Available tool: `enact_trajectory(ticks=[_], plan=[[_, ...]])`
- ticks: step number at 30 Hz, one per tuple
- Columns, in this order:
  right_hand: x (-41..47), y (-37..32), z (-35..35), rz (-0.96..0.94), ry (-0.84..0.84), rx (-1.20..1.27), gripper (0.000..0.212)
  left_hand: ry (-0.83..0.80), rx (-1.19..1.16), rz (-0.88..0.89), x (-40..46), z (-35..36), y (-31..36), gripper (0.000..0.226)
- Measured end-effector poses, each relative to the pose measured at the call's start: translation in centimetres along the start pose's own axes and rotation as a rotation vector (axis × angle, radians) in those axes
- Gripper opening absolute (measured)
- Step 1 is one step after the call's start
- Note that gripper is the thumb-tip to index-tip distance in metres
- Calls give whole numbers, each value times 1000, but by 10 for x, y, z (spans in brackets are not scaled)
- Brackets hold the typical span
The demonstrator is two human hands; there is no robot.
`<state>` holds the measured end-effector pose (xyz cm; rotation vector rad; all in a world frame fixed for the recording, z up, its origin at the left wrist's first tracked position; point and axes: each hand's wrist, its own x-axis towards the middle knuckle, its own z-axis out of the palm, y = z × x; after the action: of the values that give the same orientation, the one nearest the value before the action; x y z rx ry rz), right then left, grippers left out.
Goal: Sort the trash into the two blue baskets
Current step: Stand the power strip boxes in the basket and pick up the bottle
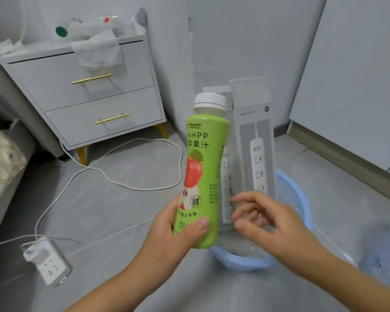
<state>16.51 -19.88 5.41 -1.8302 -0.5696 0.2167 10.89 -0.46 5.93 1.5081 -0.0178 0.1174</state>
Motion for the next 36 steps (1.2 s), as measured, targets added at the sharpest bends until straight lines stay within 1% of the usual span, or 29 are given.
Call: enact_trajectory(ticks=[1,2,3,5,7,9,10,11,13,14,15,16,18,20,22,24,25,27,31,33,36], plan=[[0,-8,-8,-7,3,212,65,-83,5,-28,-2,11,2,56],[-2,-15,-16,-13,1,351,66,-171,30,-49,-3,23,4,48],[-5,-22,-25,-24,15,425,65,-264,68,-57,-3,35,5,44],[-12,-35,-43,-18,92,440,60,-422,153,-56,-1,60,5,43],[-20,-39,-64,18,232,368,50,-512,215,-45,0,82,2,43],[-27,-35,-89,58,369,319,40,-529,351,22,4,97,-5,48],[-31,-31,-105,75,454,282,38,-502,495,98,6,101,-11,54],[-36,-24,-126,84,546,218,36,-470,682,205,9,103,-18,62],[-49,-9,-169,108,709,49,37,-433,1070,441,14,104,-34,70],[-57,0,-190,140,786,-40,40,-432,1199,524,15,104,-45,69],[-66,10,-208,177,860,-122,44,-428,1277,562,17,105,-54,65],[-77,18,-223,213,930,-190,50,-424,1315,563,18,105,-63,58],[-95,35,-242,273,1024,-294,64,-431,1301,512,21,102,-77,40],[-109,52,-250,345,1005,-364,77,-424,1315,479,23,98,-86,29],[-118,70,-249,412,879,-424,81,-416,1365,485,25,95,-91,26],[-123,88,-243,461,737,-489,76,-423,1401,492,27,92,-95,23],[-123,93,-240,478,698,-514,70,-426,1410,497,27,91,-95,21],[-123,100,-235,487,676,-535,63,-435,1421,491,28,90,-92,19],[-112,101,-234,522,626,-580,60,-435,1434,502,28,87,-93,17],[-106,103,-235,603,577,-610,60,-433,1440,503,28,86,-96,17],[-104,107,-236,752,466,-791,67,-445,1438,507,29,87,-96,17]])
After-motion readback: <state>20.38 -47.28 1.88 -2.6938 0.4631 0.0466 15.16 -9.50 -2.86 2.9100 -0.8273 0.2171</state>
